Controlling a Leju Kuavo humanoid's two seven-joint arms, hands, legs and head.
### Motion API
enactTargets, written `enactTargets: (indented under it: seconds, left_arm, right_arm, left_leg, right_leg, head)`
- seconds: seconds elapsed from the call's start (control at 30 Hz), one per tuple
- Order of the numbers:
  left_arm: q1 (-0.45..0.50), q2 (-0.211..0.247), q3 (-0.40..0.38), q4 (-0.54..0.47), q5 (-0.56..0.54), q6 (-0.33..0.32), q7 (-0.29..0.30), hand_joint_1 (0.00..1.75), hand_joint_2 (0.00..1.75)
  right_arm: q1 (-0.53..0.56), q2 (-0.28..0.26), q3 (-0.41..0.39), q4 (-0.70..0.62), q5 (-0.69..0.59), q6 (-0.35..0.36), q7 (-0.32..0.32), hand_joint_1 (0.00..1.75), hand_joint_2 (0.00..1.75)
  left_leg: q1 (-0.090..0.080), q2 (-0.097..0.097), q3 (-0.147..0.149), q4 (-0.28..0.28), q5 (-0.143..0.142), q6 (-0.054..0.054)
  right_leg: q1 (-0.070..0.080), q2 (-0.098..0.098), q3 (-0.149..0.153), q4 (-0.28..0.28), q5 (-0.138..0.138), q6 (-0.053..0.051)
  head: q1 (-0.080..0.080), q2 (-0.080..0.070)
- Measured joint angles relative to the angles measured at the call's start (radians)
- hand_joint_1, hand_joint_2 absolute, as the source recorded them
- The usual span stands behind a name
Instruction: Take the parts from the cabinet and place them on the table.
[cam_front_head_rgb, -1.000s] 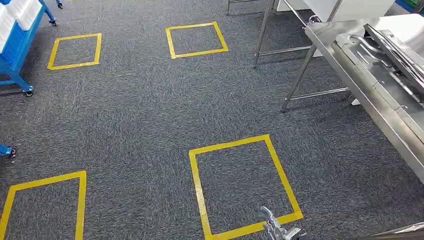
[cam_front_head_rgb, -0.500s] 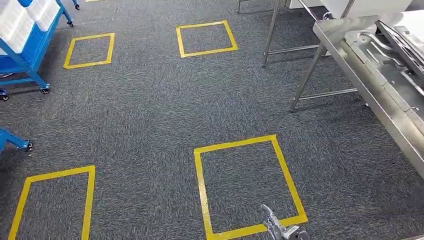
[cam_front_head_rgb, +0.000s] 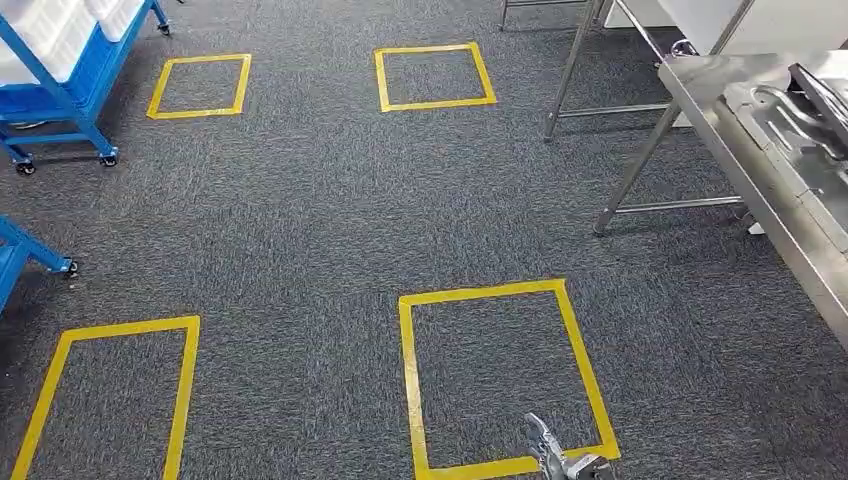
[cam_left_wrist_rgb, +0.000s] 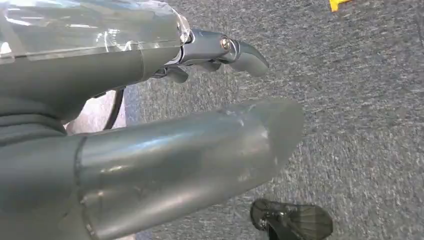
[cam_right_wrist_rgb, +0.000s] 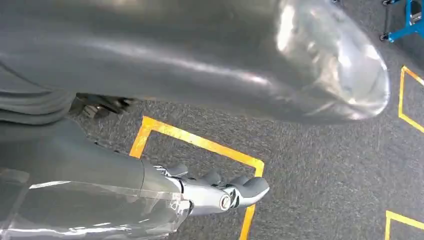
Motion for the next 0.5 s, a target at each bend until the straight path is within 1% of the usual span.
enactTargets:
  seconds: [0.03,0.07,0.1,0.13,0.17,0.2,0.23,0.27,0.3,0.33,0.37,0.4,0.43,0.47,0.5]
  left_arm:
    - [-0.002,0.000,0.000,0.003,0.000,0.000,0.000,0.00,0.00]
    - [-0.003,0.000,0.001,0.005,-0.003,-0.001,-0.002,0.00,0.00]
    - [-0.003,0.000,0.002,0.008,-0.007,-0.002,-0.003,0.00,0.00]
    - [-0.004,0.000,0.002,0.011,-0.007,-0.002,-0.005,0.00,0.00]
    - [-0.004,0.000,0.002,0.012,-0.007,-0.003,-0.006,0.00,0.00]
    - [-0.004,0.000,0.003,0.014,-0.002,-0.002,-0.008,0.00,0.00]
    - [-0.008,0.000,0.003,0.015,0.009,-0.002,-0.009,0.00,0.00]
    - [-0.007,0.000,0.003,0.017,0.022,-0.002,-0.010,0.00,0.00]
    - [-0.005,0.000,0.004,0.019,0.033,-0.001,-0.010,0.00,0.00]
    - [-0.004,0.000,0.005,0.021,0.038,-0.002,-0.010,0.00,0.00]
    - [-0.005,0.000,0.005,0.024,0.045,-0.002,-0.009,0.00,0.00]
    - [-0.004,0.000,0.005,0.027,0.046,-0.002,-0.008,0.00,0.00]
    - [-0.006,0.000,0.005,0.028,0.053,0.000,-0.010,0.00,0.00]
    - [-0.009,0.000,0.005,0.031,0.063,0.000,-0.021,0.00,0.00]
    - [-0.010,0.000,0.005,0.034,0.078,-0.003,-0.035,0.00,0.00]
  right_arm:
    - [0.000,0.000,0.000,0.000,0.000,0.000,0.001,0.00,0.00]
    - [0.001,0.000,0.001,0.001,-0.002,-0.001,0.001,0.00,0.00]
    - [0.002,0.000,0.001,0.001,-0.003,-0.001,0.002,0.00,0.00]
    - [0.003,0.000,0.001,0.001,-0.003,-0.001,0.002,0.00,0.00]
    - [0.003,0.000,0.001,0.001,-0.005,-0.002,0.003,0.00,0.00]
    - [0.003,0.000,0.001,0.003,-0.008,-0.004,0.003,0.00,0.00]
    - [0.008,0.000,0.002,0.003,-0.014,-0.006,0.005,0.00,0.00]
    - [0.008,0.000,0.002,0.003,-0.021,-0.009,0.007,0.00,0.00]
    - [0.011,0.000,0.002,0.005,-0.029,-0.012,0.010,0.00,0.00]
    - [0.013,0.000,0.002,0.005,-0.037,-0.015,0.011,0.00,0.00]
    - [0.013,0.000,0.002,0.005,-0.045,-0.018,0.013,0.00,0.00]
    - [0.014,0.000,0.002,0.005,-0.050,-0.019,0.014,0.00,0.00]
    - [0.014,0.000,0.002,0.006,-0.054,-0.022,0.015,0.00,0.00]
    - [0.015,0.000,0.002,0.007,-0.060,-0.026,0.017,0.00,0.00]
    - [0.016,0.000,0.002,0.010,-0.066,-0.029,0.018,0.00,0.00]
  left_leg:
    - [0.000,-0.003,0.000,0.000,0.000,0.000]
    - [0.001,-0.007,0.002,0.001,-0.001,-0.001]
    - [0.002,-0.014,0.004,0.002,-0.003,-0.004]
    - [0.004,-0.020,0.006,0.004,-0.005,-0.007]
    - [0.006,-0.025,0.008,0.008,-0.009,-0.013]
    - [0.007,-0.031,0.002,0.010,-0.011,-0.018]
    - [0.001,-0.036,-0.007,0.025,-0.010,-0.024]
    - [0.003,-0.039,-0.012,0.024,-0.008,-0.029]
    - [0.004,-0.043,-0.014,0.022,-0.006,-0.032]
    - [0.006,-0.047,-0.014,0.021,-0.003,-0.037]
    - [0.007,-0.051,-0.016,0.023,-0.009,-0.043]
    - [0.008,-0.032,-0.023,0.045,-0.030,-0.045]
    - [0.007,-0.017,-0.047,0.100,-0.065,-0.047]
    - [0.007,-0.011,-0.090,0.194,-0.112,-0.049]
    - [0.007,-0.009,-0.124,0.271,-0.143,-0.050]
  right_leg:
    - [-0.004,0.000,-0.026,0.046,-0.005,0.004]
    - [-0.008,0.000,-0.027,0.039,0.017,0.007]
    - [-0.013,0.000,-0.004,-0.014,0.059,0.010]
    - [-0.018,0.001,0.032,-0.093,0.108,0.012]
    - [-0.022,0.008,0.075,-0.184,0.156,0.014]
    - [-0.026,0.039,0.096,-0.227,0.152,0.015]
    - [-0.021,0.049,0.096,-0.240,0.157,0.011]
    - [-0.018,0.040,0.094,-0.239,0.148,0.005]
    - [-0.017,0.037,0.092,-0.238,0.147,0.002]
    - [-0.015,0.033,0.091,-0.239,0.149,-0.003]
    - [-0.020,0.026,0.095,-0.250,0.154,-0.012]
    - [-0.017,0.020,0.101,-0.254,0.155,-0.019]
    - [-0.016,0.014,0.102,-0.255,0.155,-0.026]
    - [-0.011,0.007,0.101,-0.255,0.155,-0.030]
    - [-0.007,0.000,0.101,-0.254,0.154,-0.031]
  head:
    - [0.000,0.000]
    - [0.000,0.000]
    - [0.000,0.000]
    - [0.000,0.000]
    - [0.001,0.000]
    - [0.001,0.000]
    - [0.000,0.000]
    - [-0.003,0.000]
    - [-0.003,0.000]
    - [-0.004,0.000]
    - [-0.003,0.000]
    - [-0.004,0.000]
    - [-0.012,0.000]
    - [-0.015,0.000]
    - [-0.015,0.000]
